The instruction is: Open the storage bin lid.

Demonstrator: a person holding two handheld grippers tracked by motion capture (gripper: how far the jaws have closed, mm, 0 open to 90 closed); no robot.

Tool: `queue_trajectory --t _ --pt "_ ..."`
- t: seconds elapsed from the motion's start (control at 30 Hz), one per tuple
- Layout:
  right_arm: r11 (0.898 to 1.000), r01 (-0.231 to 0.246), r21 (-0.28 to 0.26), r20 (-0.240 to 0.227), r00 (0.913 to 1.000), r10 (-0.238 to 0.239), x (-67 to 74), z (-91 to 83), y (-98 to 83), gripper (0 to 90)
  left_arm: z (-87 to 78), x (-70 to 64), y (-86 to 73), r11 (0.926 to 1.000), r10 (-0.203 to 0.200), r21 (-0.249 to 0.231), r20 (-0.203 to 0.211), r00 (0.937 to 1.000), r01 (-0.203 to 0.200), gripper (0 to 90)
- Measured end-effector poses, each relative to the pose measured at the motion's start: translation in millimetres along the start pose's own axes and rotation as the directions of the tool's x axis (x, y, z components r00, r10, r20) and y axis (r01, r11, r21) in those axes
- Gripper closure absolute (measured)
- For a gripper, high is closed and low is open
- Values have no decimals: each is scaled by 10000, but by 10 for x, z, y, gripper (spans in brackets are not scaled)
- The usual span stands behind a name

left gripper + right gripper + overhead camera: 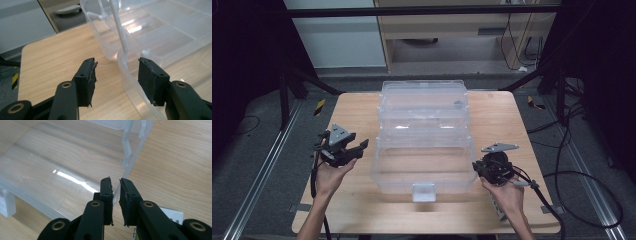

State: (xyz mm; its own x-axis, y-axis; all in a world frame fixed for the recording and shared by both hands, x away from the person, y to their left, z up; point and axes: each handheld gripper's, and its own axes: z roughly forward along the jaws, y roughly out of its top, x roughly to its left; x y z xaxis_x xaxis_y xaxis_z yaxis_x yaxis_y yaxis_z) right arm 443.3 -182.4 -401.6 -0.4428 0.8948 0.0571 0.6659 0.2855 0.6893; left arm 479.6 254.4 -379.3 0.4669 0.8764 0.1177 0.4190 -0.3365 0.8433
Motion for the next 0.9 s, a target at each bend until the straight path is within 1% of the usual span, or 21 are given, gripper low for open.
queue_trajectory --t 0.1,0.13,0.17,0.2,0.27,0.33,0.43,0.57,0.67,0.77,0.87,0.9 --pt "10000 -47 11 -44 10000 47 -3 1 4 805 15 3 -59 9996 68 292 -139 9999 -64 453" --pt "10000 -49 35 -77 10000 49 -10 1 5 801 14 5 -79 9997 -11 252 -183 9998 15 447" --pt "10000 -49 35 -77 10000 49 -10 1 5 801 13 3 -96 9995 -51 310 -172 9998 56 447" --pt "10000 -20 34 -90 10000 20 -15 3 5 797 10 4 -110 9992 -35 398 -138 9999 40 437" --pt "10000 -42 38 -84 10000 42 -16 5 7 795 -10 4 -131 9991 -43 423 -192 9998 51 434" --pt "9999 -49 109 -96 9999 50 -21 11 10 752 -29 7 -144 9990 -130 421 -149 9998 136 428" --pt "10000 16 65 -112 9999 -15 -41 -5 17 707 -22 -2 -163 9983 123 567 -303 9995 -106 415" --pt "9998 35 -214 -46 10000 -36 -83 -96 40 644 6 1 -191 9977 62 676 -277 9996 -43 402" --pt "9993 67 -360 86 9999 -64 -122 -170 56 596 26 7 -205 9970 155 766 -302 9994 -132 394" --pt "9993 134 -343 506 9987 -117 -172 -222 64 567 26 23 -213 9968 160 793 -375 9992 -130 386" --pt "9992 48 -406 521 9986 -27 -227 -271 68 539 21 44 -225 9968 141 790 -398 9991 -110 381" --pt "9992 44 -406 583 9983 -21 -241 -285 69 526 16 41 -232 9961 74 882 -453 9989 -34 380"
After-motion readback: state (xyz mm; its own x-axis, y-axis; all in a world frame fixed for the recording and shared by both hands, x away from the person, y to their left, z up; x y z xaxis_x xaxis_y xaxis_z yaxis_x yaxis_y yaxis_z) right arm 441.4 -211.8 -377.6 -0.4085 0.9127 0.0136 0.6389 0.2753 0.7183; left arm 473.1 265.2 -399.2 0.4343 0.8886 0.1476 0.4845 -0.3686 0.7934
